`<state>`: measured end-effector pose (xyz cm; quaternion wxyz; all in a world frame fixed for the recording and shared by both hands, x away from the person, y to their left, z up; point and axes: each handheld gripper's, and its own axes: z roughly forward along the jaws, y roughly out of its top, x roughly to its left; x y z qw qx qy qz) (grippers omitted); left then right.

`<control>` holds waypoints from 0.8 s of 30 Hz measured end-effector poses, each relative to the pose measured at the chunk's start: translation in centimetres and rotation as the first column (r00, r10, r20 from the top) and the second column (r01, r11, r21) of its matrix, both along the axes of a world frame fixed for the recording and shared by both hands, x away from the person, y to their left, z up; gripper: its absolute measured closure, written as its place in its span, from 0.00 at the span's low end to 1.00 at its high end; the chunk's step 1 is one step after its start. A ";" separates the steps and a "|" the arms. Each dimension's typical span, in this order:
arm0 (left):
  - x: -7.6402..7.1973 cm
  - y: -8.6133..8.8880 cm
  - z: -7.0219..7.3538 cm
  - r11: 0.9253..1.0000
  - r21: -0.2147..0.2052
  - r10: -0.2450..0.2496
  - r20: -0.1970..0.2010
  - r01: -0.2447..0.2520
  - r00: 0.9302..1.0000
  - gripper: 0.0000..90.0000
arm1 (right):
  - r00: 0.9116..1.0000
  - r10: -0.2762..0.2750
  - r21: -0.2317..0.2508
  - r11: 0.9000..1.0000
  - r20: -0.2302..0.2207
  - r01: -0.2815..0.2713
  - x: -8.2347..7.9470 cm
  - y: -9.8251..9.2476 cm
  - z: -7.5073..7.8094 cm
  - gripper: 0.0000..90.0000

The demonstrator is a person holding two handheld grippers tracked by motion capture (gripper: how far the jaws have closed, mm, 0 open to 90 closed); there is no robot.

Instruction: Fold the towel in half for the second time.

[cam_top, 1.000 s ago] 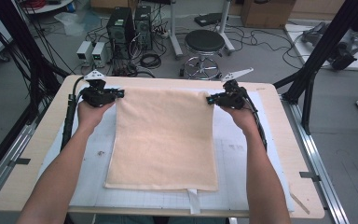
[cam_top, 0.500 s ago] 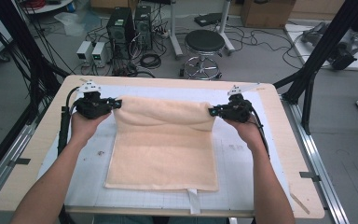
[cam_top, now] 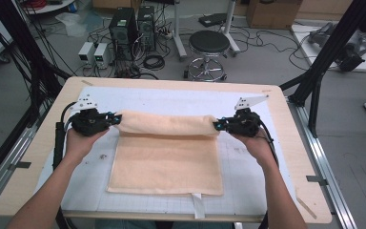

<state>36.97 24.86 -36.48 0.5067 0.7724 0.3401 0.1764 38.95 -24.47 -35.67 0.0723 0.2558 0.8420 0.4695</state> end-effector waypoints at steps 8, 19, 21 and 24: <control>-2.5 0.3 -0.4 0.999 0.026 -0.039 0.009 0.039 0.999 0.90 | 0.999 0.024 -0.015 1.000 0.023 -0.024 -2.0 0.0 -0.4 0.92; -7.6 0.7 -2.2 0.996 0.033 -0.089 0.015 0.088 0.996 0.90 | 0.995 0.069 -0.050 0.997 0.066 -0.066 -6.5 0.4 -1.0 0.92; -8.8 0.9 -2.5 0.993 0.045 -0.109 0.019 0.108 0.994 0.90 | 0.994 0.080 -0.048 0.996 0.074 -0.077 -7.3 0.4 -1.1 0.92; -10.1 1.0 -2.8 0.990 0.061 -0.130 0.021 0.129 0.991 0.90 | 0.993 0.095 -0.057 0.994 0.070 -0.091 -8.7 0.3 -1.7 0.92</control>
